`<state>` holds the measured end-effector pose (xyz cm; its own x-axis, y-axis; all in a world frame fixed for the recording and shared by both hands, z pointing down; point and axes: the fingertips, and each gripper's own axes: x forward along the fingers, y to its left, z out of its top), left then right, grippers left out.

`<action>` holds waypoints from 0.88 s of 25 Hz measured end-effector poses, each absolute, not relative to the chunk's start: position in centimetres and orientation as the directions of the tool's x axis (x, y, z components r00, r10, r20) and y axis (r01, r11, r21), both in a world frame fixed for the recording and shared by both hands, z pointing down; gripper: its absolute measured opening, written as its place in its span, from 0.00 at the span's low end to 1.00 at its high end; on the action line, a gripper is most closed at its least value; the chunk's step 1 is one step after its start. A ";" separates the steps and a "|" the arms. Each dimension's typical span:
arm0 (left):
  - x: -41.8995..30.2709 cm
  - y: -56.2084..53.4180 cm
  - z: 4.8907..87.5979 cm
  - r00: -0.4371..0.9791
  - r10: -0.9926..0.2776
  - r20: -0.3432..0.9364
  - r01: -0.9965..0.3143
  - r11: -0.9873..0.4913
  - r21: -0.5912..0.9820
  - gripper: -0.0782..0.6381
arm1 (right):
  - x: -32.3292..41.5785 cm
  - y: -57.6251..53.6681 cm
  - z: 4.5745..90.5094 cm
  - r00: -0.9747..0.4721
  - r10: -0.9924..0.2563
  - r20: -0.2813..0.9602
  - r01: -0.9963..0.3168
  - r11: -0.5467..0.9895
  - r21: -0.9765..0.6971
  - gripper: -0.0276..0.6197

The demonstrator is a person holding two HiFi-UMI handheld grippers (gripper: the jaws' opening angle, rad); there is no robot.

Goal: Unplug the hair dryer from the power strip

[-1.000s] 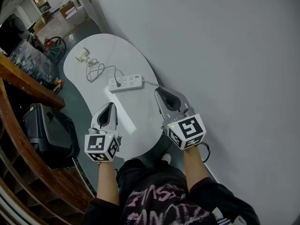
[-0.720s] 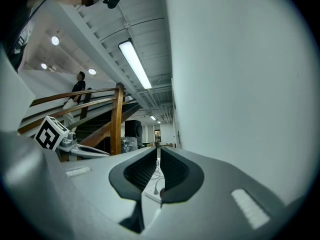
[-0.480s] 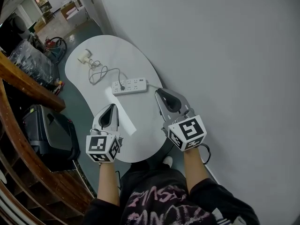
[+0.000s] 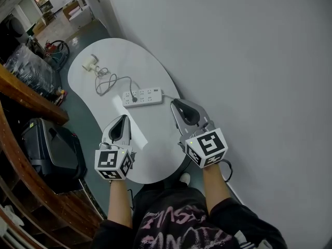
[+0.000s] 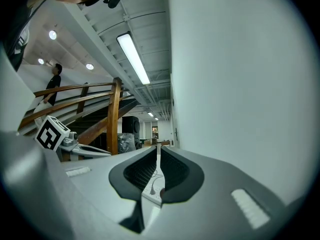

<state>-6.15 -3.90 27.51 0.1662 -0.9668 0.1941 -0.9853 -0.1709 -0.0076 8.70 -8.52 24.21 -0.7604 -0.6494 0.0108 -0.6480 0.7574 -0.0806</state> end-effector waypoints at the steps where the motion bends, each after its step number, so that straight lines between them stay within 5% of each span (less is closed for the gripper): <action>1: -6.3 -4.1 27.6 0.168 -0.966 0.195 -0.985 -0.172 -0.005 0.11 | 8.5 -8.7 24.4 -0.760 -0.649 0.015 -0.648 0.757 -0.082 0.09; 22: -9.5 -7.8 33.2 0.217 -0.936 0.276 -0.976 -0.200 0.090 0.11 | 3.4 -11.6 30.2 -0.762 -0.627 0.162 -0.645 0.755 -0.113 0.09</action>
<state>-9.55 -7.80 33.18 0.2173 -0.9364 0.2755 -0.9757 -0.1998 0.0902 3.43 -11.58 30.23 -0.7621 -0.6269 0.1621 -0.6455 0.7554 -0.1132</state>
